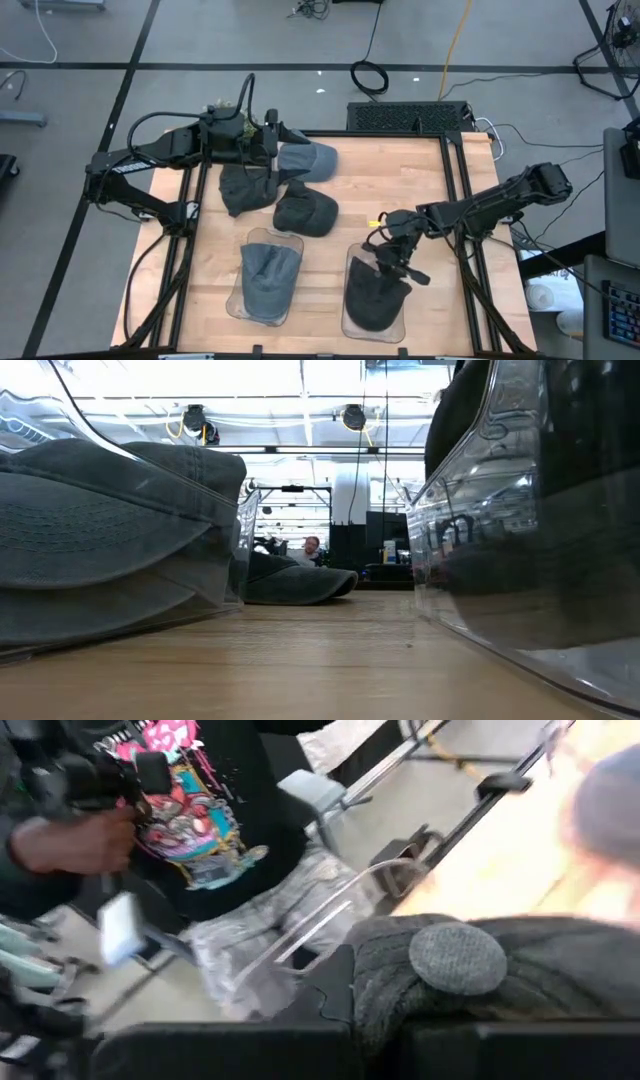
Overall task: Pick & Place hat
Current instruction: Put the top right black cap into the right transparent bin
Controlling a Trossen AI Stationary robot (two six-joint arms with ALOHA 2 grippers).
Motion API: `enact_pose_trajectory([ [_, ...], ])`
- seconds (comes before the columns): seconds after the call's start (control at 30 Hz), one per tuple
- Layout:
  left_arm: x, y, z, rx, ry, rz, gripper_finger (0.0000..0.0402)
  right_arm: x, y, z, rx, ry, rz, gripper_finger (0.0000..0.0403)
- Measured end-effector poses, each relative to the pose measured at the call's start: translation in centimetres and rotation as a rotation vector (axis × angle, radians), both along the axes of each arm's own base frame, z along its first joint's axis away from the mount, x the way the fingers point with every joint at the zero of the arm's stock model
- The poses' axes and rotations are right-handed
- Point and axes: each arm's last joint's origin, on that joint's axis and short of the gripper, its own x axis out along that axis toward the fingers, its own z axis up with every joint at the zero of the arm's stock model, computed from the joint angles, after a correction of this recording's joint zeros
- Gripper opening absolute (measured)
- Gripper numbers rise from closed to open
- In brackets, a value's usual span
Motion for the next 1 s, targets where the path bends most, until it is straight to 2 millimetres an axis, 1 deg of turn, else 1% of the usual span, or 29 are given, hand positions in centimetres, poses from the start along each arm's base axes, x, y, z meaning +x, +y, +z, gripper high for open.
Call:
enact_pose_trajectory([
  [0.13, 0.0, 0.0, 0.0, -0.007, 0.000, 0.002, 0.0306, 0.1, -0.1, -0.1, -0.080, -0.087, -0.025, 0.0000],
  [0.2, 0.0, 0.0, 0.0, -0.012, -0.001, 0.003, 0.0306, 0.1, 0.0, -0.3, -0.083, -0.089, -0.003, 0.0000],
  [0.47, 0.0, 0.0, 0.0, -0.008, 0.000, 0.006, 0.0306, 0.2, 1.2, -1.8, 0.007, 0.113, 0.066, 0.0000],
  [0.7, 0.0, 0.1, 0.0, 0.000, 0.002, 0.026, 0.0306, -0.1, 2.0, -1.6, 0.052, 0.205, 0.051, 0.0000],
  [0.77, 0.0, 0.1, 0.0, -0.001, 0.002, 0.026, 0.0306, -0.1, 2.0, -1.4, 0.056, 0.212, 0.015, 0.0001],
  [0.87, 0.0, 0.1, 0.0, -0.001, 0.002, 0.026, 0.0306, 0.1, 1.9, -1.6, 0.045, 0.243, -0.079, 0.0017],
  [1.0, 0.0, 0.1, 0.0, -0.001, 0.002, 0.027, 0.0306, 0.2, 1.7, -1.7, 0.053, 0.278, -0.115, 0.0066],
])
